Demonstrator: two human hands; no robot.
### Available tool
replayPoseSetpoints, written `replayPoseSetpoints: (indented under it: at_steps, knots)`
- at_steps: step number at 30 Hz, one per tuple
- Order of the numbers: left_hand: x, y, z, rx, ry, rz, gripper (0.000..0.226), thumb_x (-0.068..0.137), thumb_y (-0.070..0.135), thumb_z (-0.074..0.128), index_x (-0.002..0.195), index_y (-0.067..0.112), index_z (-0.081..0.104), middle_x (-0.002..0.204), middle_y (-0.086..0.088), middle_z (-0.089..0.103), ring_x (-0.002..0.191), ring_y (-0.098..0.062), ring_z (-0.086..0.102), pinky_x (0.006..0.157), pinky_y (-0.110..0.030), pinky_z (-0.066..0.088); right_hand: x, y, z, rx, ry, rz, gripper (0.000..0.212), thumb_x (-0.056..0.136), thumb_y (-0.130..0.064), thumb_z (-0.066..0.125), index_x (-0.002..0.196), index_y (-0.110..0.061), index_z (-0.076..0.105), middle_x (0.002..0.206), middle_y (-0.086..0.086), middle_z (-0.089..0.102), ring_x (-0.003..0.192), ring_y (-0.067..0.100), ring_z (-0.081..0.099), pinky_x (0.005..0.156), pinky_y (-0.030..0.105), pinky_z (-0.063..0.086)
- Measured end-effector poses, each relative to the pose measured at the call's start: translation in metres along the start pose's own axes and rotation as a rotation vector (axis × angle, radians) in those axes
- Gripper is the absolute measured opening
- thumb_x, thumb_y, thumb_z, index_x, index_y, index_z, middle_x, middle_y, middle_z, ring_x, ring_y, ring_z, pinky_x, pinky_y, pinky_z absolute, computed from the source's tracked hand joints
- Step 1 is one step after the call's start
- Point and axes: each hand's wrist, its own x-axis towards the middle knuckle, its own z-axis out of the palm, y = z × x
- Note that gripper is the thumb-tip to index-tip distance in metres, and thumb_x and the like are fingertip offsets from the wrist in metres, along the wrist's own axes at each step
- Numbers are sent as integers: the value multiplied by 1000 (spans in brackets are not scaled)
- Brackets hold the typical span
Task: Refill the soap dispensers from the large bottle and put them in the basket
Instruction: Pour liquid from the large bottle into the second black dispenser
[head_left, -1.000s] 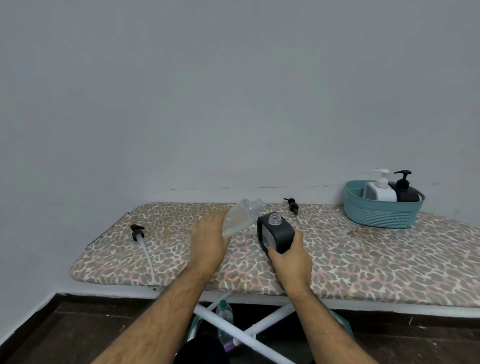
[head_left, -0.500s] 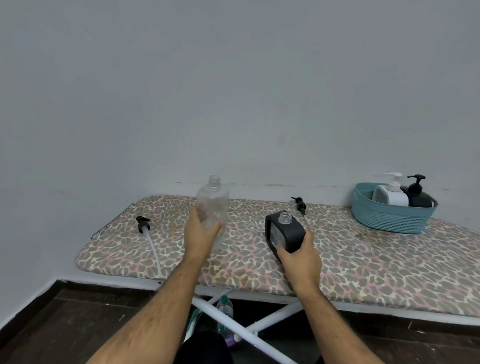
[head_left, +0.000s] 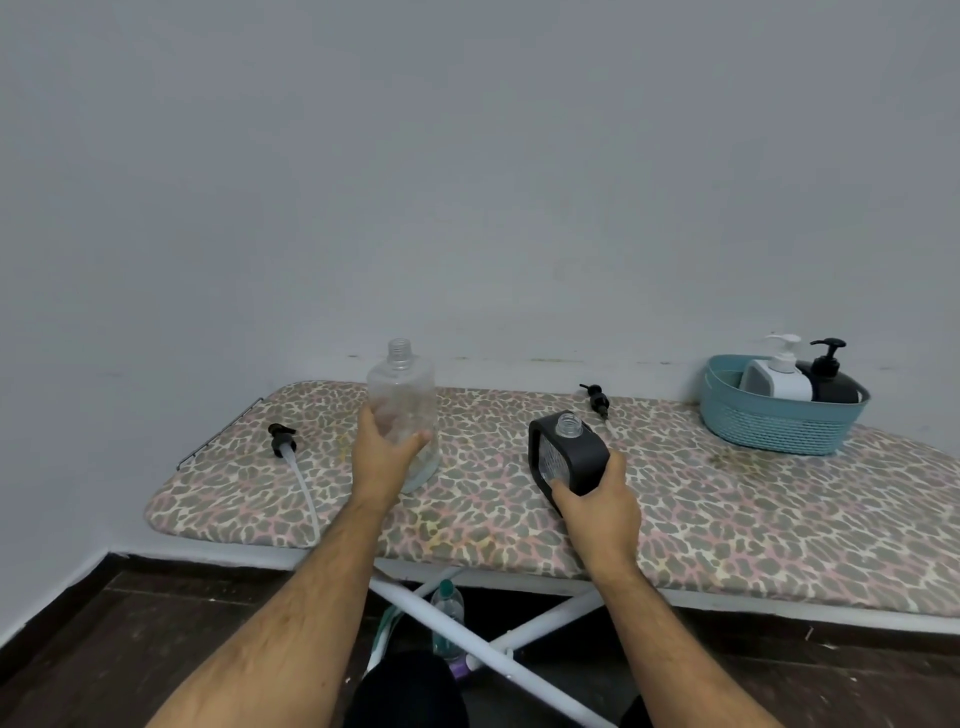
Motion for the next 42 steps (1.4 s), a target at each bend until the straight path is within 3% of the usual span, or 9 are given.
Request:
replayPoseSetpoints:
  at_steps: [8, 12, 15, 18, 21, 25, 28, 34, 42]
  knots:
    - [-25, 7, -4, 14, 128, 5, 100, 73, 19, 86, 152, 19, 24, 140, 6, 43, 127, -12, 42, 101, -29, 37, -1, -2, -3, 8, -26, 5, 47, 79, -28, 76, 112, -24, 42, 89, -7, 64, 77, 19, 64, 69, 38, 56]
    - [-46, 1, 0, 173, 300, 82, 74, 79, 25, 80, 142, 18, 41, 138, -3, 46, 127, -18, 44, 107, -40, 40, 0, -2, -5, 9, -63, -1, 49, 80, -29, 75, 114, -24, 40, 93, -7, 63, 81, 19, 64, 71, 37, 56]
    - [-62, -1, 3, 264, 357, 194, 43, 83, 26, 74, 119, 17, 53, 118, -1, 51, 110, -17, 48, 92, -33, 45, 2, 0, -8, 16, -101, -17, 48, 80, -28, 74, 113, -24, 41, 97, -6, 63, 85, 19, 63, 73, 37, 55]
    - [-73, 1, 10, 174, 205, 205, 20, 88, 22, 70, 104, 22, 57, 95, 3, 59, 88, -16, 57, 70, -16, 41, 6, 4, -12, 11, -122, -36, 50, 74, -29, 77, 111, -25, 43, 104, -4, 60, 92, 17, 60, 76, 40, 55]
    - [-77, 1, 22, 122, -34, 166, 16, 89, 18, 69, 103, 22, 62, 88, 5, 63, 81, -9, 60, 65, -11, 47, 12, 4, -18, 40, -204, -25, 53, 75, -23, 79, 112, -28, 40, 108, -3, 60, 95, 18, 61, 77, 38, 54]
    - [-71, 3, 40, 92, -244, 107, 30, 89, 19, 69, 118, 21, 62, 111, 6, 66, 94, -6, 64, 74, -23, 58, 24, 4, -27, 155, -380, 26, 60, 79, -9, 77, 120, -30, 38, 110, -3, 61, 93, 20, 65, 62, 28, 54]
    - [-64, 11, 55, 83, -373, 37, 55, 89, 21, 71, 139, 20, 49, 131, 5, 58, 110, -8, 60, 82, -34, 60, 34, 8, -29, 212, -476, 32, 71, 80, 1, 74, 133, -27, 37, 118, -2, 60, 100, 14, 65, 70, 25, 57]
    - [-48, 20, 82, -40, -521, -37, 89, 81, 7, 78, 153, 19, 27, 153, 0, 39, 133, -15, 45, 92, -31, 55, 55, 12, -28, 241, -621, 23, 77, 78, 10, 74, 131, -30, 35, 122, 0, 59, 109, 17, 63, 90, 33, 54]
    - [-39, 12, 95, -66, -515, -7, 73, 76, 11, 82, 139, 20, 47, 122, 7, 60, 108, -9, 61, 88, -29, 56, 82, 14, -30, 128, -749, 36, 97, 78, 7, 77, 152, -24, 22, 126, 0, 57, 115, 19, 61, 82, 19, 51]
